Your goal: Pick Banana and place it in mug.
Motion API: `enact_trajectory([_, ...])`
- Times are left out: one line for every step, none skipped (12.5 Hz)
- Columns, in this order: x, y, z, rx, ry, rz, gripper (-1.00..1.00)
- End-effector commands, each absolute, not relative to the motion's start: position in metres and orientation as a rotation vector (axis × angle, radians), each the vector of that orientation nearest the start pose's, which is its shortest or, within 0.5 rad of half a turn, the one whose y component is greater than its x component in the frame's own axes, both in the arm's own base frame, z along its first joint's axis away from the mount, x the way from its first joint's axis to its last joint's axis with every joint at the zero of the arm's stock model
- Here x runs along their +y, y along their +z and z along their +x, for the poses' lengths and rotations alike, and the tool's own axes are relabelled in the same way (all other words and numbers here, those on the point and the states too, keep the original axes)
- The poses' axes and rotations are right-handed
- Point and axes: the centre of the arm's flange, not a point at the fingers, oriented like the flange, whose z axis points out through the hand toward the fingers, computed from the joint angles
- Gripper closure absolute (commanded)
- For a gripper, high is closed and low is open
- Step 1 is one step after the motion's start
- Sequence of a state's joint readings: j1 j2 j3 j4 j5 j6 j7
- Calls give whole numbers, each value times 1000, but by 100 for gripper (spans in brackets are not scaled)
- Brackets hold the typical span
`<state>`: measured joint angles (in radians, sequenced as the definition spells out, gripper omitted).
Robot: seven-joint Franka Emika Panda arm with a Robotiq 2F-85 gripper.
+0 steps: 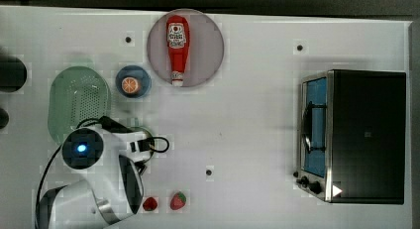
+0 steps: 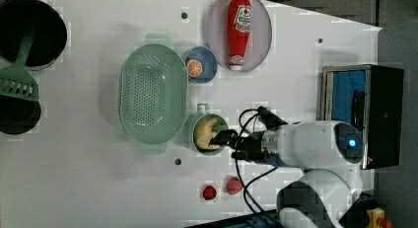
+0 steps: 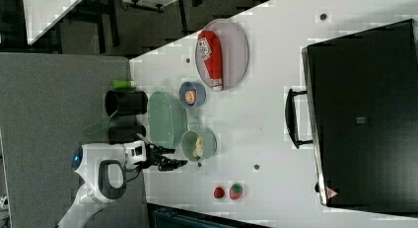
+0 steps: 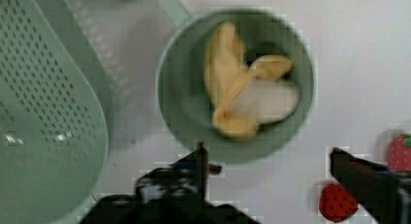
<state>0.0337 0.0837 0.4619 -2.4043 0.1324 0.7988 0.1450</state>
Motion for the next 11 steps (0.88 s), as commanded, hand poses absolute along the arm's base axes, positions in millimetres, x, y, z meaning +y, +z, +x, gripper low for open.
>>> enact_trajectory([236,325,440,892,81,-2935,-100])
enact_trajectory([235,338,443,894,42,-2921,-100])
enact_trajectory([236,352,445,889,3,-2910,-100])
enact_trajectory([236,369,449,888,-48,-2892,-100])
enact_trajectory([230,389,453,903,-90,-2874,-100])
enact_trajectory([219,405,456,939,-92,-2873,-100])
enact_trajectory([202,423,460,988,-83,-2869,-100])
enact_trajectory([184,443,465,1040,-73,-2859,-100])
enact_trajectory([166,464,469,1070,-58,-2853,-100])
enact_trajectory([146,483,473,1093,-31,-2852,-100])
enact_trajectory([124,500,478,1111,-14,-2848,-100])
